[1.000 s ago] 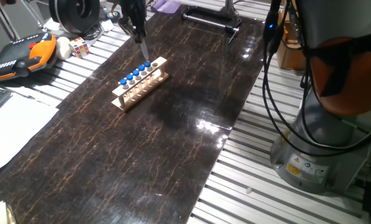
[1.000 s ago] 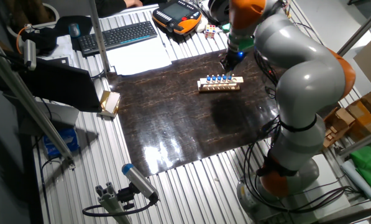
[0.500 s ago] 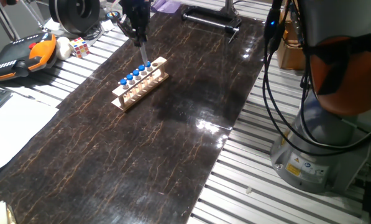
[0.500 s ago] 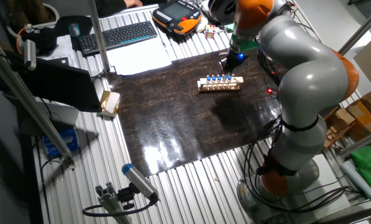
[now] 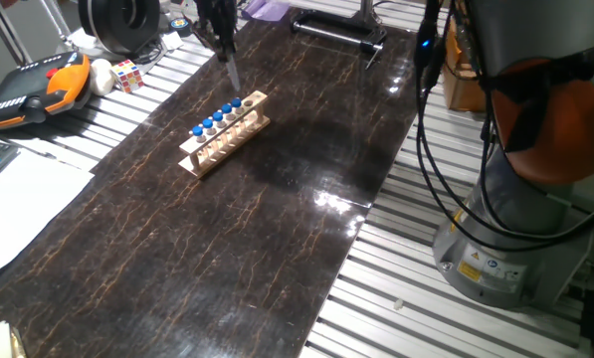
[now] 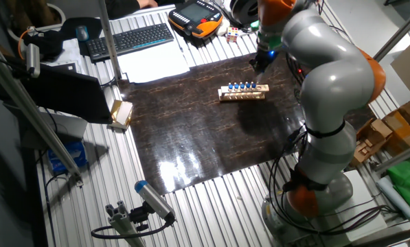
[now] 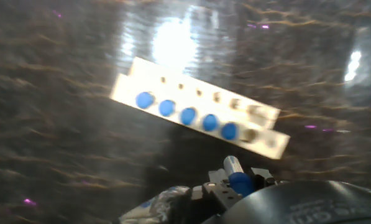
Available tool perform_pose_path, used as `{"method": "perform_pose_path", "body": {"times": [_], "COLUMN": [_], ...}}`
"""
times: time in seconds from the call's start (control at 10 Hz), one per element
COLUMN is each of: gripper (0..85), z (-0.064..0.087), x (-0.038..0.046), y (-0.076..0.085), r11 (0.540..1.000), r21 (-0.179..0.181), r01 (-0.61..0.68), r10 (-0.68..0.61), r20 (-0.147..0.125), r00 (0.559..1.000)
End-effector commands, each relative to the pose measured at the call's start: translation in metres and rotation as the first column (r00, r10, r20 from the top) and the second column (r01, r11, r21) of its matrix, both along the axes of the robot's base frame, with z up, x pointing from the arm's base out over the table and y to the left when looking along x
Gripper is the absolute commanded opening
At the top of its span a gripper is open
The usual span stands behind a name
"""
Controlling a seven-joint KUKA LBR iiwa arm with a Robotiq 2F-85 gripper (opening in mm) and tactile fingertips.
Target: Shake the test tube
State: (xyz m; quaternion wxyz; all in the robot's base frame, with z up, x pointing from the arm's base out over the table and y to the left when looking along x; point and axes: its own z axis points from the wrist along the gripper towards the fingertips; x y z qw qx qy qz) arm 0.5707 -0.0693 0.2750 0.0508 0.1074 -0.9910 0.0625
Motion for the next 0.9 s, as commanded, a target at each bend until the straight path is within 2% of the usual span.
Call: {"method": "perform_pose_path", "body": {"times": [0.0, 0.1, 0.3, 0.4, 0.5, 0.7, 0.8], "gripper": [4.0, 4.0, 4.3, 4.3, 4.0, 4.0, 4.0], "z": [0.004, 0.006, 0.007, 0.008, 0.007, 0.002, 0.001], "x": [0.0017, 0.0026, 0.0036, 0.0039, 0.0036, 0.0017, 0.0003], "y": [-0.025, -0.033, -0.044, -0.045, -0.040, -0.024, -0.011], "r11": [0.996, 0.990, 0.980, 0.978, 0.990, 0.998, 0.999], "r21": [-0.064, -0.100, -0.142, -0.147, -0.090, -0.034, 0.031], "r01": [-0.064, -0.094, -0.138, -0.148, -0.107, -0.047, 0.018], "r10": [0.064, 0.095, 0.141, 0.149, 0.107, 0.047, -0.019], "r20": [0.006, 0.008, 0.006, -0.005, -0.007, 0.005, 0.015], "r00": [0.998, 0.995, 0.990, 0.989, 0.994, 0.999, 1.000]}}
